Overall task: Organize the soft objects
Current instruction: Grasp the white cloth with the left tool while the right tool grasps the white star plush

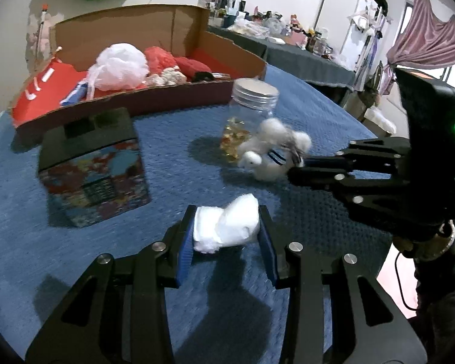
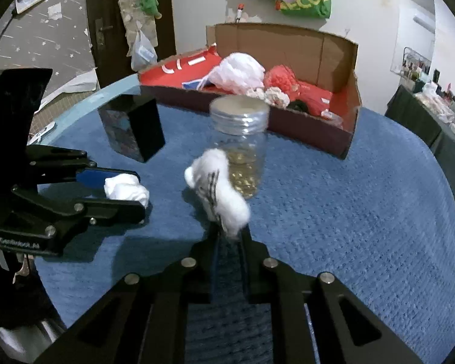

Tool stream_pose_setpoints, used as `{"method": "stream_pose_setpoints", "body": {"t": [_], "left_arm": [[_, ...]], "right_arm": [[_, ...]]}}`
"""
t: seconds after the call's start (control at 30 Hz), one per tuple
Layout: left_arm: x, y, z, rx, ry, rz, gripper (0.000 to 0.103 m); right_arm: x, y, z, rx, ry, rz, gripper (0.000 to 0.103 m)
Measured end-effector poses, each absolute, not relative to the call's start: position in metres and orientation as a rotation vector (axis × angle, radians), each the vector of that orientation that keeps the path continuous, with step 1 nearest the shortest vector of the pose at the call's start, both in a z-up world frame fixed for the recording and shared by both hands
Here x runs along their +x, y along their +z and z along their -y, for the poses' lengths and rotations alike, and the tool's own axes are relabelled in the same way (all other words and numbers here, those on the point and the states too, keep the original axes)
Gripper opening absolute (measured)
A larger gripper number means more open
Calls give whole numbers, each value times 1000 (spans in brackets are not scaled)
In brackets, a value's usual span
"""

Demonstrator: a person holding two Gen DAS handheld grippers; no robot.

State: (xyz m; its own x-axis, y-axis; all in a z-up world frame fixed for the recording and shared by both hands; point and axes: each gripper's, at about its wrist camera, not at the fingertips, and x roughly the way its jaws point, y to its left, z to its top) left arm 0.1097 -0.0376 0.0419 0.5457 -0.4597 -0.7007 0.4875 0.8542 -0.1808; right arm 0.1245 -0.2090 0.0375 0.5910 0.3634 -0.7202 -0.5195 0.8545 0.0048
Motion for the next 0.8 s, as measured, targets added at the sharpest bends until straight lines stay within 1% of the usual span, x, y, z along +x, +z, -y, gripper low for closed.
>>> {"method": "stream_pose_setpoints", "body": {"t": [0.2,0.27,0.3,0.33,0.37,0.4,0.43,0.47,0.5,0.8], "left_arm": [[105,40,18,44,-515,-814,37],[104,39,12,40,-495,-811,39],[103,38,9,40,-488,-811,44],[102,37,8,39,-486,-809,53],[102,36,7,41,-484,-810,57],[102,35,7,45,-480,-810,63],[102,34,7,51,-473,-808,64],[101,33,7,57,-471,-807,64],[101,31,7,59,-473,-810,64],[108,27,3,30,-449,-820,64]], "right_arm": [[105,45,197,-251,509,-737,11],[101,41,193,-256,517,-750,11],[99,38,191,-259,521,-758,12],[98,37,190,-261,524,-761,15],[97,35,188,-260,522,-765,26],[96,33,187,-261,513,-764,45],[94,32,187,-259,503,-760,58],[93,32,188,-253,499,-756,76],[92,33,188,-241,498,-746,80],[107,30,178,-178,487,-760,81]]}}
